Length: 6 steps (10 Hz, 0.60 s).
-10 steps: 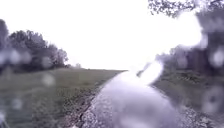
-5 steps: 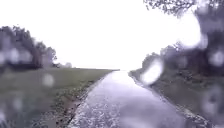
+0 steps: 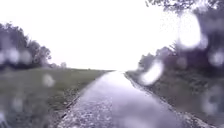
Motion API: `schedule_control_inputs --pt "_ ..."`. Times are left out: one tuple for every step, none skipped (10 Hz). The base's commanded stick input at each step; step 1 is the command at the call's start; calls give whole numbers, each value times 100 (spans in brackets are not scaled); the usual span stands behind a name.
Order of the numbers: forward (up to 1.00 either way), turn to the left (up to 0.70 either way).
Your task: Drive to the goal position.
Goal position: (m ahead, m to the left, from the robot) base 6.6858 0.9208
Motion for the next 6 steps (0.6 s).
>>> schedule_control_inputs --pt "38 0" --pt "12 0" --pt "0 0" --pt "0 0" --pt "0 0" --pt "0 0"
